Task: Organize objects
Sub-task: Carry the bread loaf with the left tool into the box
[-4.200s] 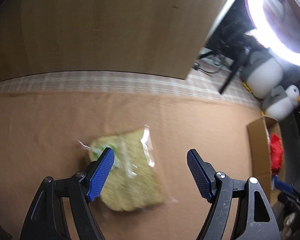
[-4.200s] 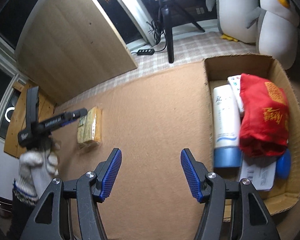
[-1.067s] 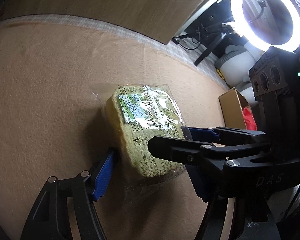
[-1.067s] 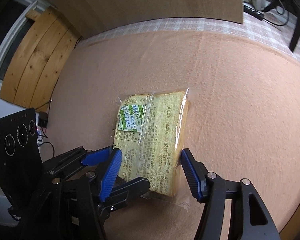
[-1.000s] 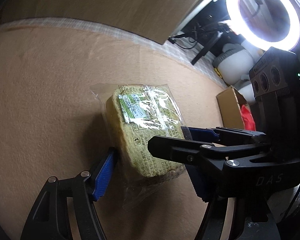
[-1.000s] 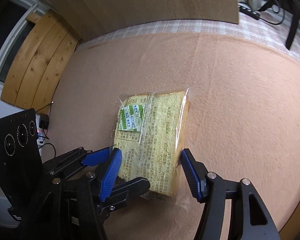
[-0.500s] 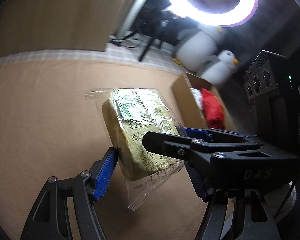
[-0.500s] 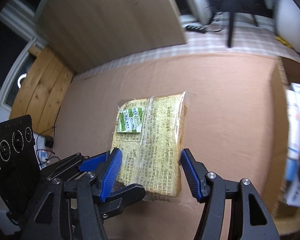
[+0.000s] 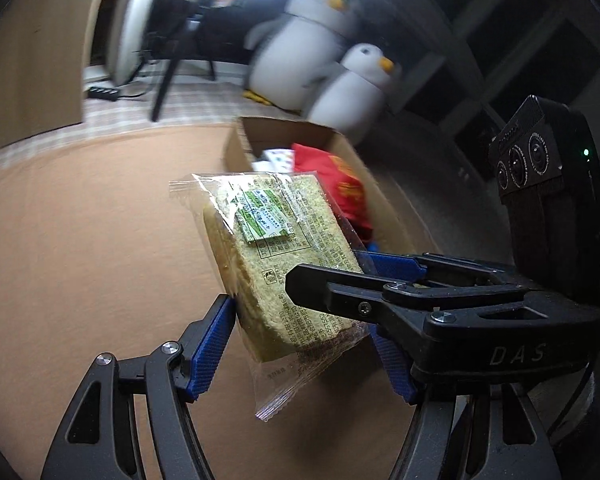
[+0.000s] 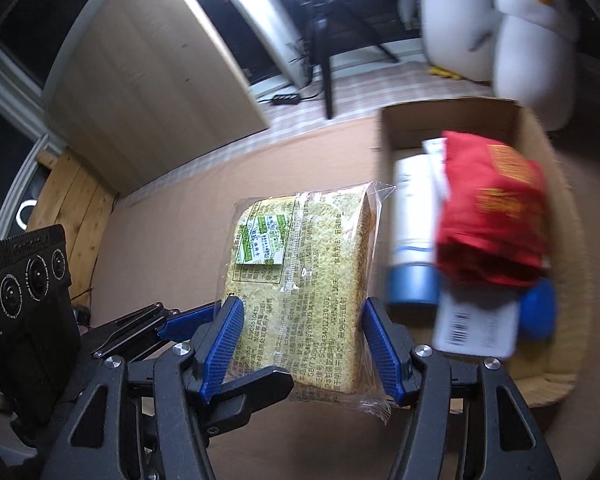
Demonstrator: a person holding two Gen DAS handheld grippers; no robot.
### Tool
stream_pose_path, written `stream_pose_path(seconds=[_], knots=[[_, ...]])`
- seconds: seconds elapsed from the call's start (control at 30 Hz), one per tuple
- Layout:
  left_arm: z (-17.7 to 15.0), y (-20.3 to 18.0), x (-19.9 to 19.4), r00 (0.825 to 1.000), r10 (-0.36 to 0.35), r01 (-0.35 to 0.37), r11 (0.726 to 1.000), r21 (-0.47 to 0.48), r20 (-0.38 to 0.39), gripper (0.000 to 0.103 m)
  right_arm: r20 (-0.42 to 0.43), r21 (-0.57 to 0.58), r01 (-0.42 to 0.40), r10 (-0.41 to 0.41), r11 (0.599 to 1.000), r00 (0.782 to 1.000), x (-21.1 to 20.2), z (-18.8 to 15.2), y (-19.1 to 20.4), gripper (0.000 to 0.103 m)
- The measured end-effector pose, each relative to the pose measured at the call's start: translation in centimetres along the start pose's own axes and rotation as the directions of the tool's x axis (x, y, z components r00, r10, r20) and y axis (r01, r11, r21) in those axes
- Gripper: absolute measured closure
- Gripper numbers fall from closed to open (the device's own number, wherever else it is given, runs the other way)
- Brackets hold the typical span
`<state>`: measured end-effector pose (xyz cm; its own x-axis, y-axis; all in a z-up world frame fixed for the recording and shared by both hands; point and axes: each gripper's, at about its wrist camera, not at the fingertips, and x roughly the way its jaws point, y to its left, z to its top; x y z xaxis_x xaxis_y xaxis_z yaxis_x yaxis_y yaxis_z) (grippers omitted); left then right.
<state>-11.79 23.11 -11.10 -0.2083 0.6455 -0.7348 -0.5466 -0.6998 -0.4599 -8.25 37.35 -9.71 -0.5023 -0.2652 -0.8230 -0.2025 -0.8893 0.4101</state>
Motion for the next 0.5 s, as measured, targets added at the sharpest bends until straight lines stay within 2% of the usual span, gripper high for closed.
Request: stream_pose_path(seconds=[0.23,0.5], knots=[[1.5,-4.1,2.9,0.999,0.005,-0.002,0.997,0.079,-0.034,0.031,0.030,0.044,0.023,-0.025,0.999,0.999,-2.0,-0.5,-3.6,0.045],[2.6,-6.6,5.8,0.998,0.005,0.001,0.993,0.120,-0.057,0.031,0.051,0.072,0.044,-0.048,0.996,0.998,-3.2,-0.5,-6.7,0.045]])
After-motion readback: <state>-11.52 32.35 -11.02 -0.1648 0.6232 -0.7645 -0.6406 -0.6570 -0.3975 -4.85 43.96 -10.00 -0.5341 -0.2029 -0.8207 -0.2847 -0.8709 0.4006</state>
